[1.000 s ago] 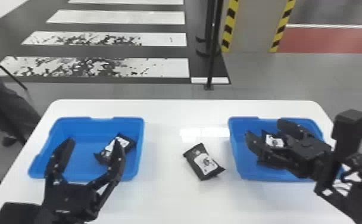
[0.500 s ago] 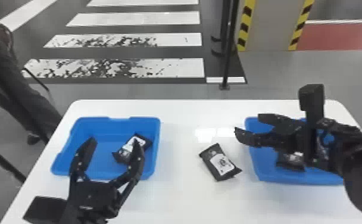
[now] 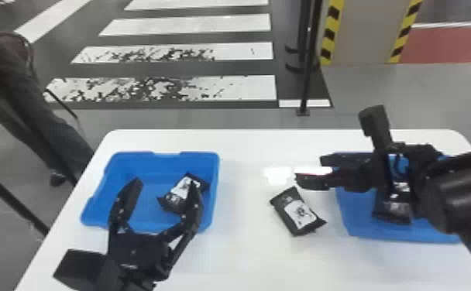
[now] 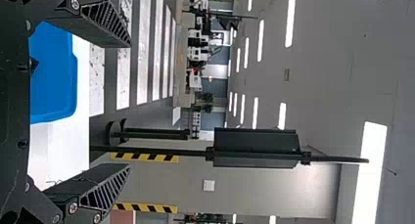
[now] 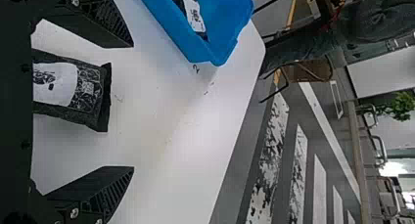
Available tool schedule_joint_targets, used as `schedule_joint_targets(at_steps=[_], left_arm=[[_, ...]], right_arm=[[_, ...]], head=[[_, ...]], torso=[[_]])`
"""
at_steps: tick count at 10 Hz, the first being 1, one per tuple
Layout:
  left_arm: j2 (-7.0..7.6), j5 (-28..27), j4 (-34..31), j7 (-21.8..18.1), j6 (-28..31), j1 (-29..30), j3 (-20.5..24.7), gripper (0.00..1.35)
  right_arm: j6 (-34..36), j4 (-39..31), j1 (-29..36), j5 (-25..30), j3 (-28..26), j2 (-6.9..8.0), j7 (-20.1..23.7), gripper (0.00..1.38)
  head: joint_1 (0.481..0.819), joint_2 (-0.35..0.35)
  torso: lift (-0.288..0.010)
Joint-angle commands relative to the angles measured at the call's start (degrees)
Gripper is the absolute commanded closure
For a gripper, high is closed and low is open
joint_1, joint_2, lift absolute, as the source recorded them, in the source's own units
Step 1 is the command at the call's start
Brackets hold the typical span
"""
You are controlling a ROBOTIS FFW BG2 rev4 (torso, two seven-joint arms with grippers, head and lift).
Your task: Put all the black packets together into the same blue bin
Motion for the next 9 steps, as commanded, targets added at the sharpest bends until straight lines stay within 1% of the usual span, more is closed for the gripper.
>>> schedule_joint_targets(at_steps=[1, 2, 4, 6, 9], left_arm=[[0.00, 0.1, 0.1, 0.0, 0.1, 0.0, 0.0, 0.17], [0.00, 0.2, 0.2, 0.0, 0.1, -0.3, -0.1, 0.17], [0.00, 0.3, 0.4, 0.0, 0.3, -0.3, -0.1, 0.17], [0.00, 0.4, 0.5, 0.0, 0.4, -0.6, -0.3, 0.17], [0.00, 0.9, 0.8, 0.0, 0.6, -0.7, -0.5, 0.17]], right_arm=[[1.7, 4.1, -3.4, -0.1, 3.3, 0.00, 1.3, 0.13], [2.7, 5.7, -5.0, 0.0, 5.4, 0.09, 1.9, 0.13], [6.6, 4.3, -5.8, 0.5, 7.4, 0.18, 2.2, 0.13], [10.1, 5.3, -7.9, 0.9, 10.6, 0.26, 3.3, 0.13], [13.2, 5.5, -8.5, 2.5, 11.2, 0.35, 3.3, 0.13]], head=[[0.695, 0.105], [0.695, 0.113], [0.695, 0.129], [0.695, 0.139], [0.695, 0.148]], torso=[[-0.110], [-0.110], [-0.110], [-0.110], [-0.110]])
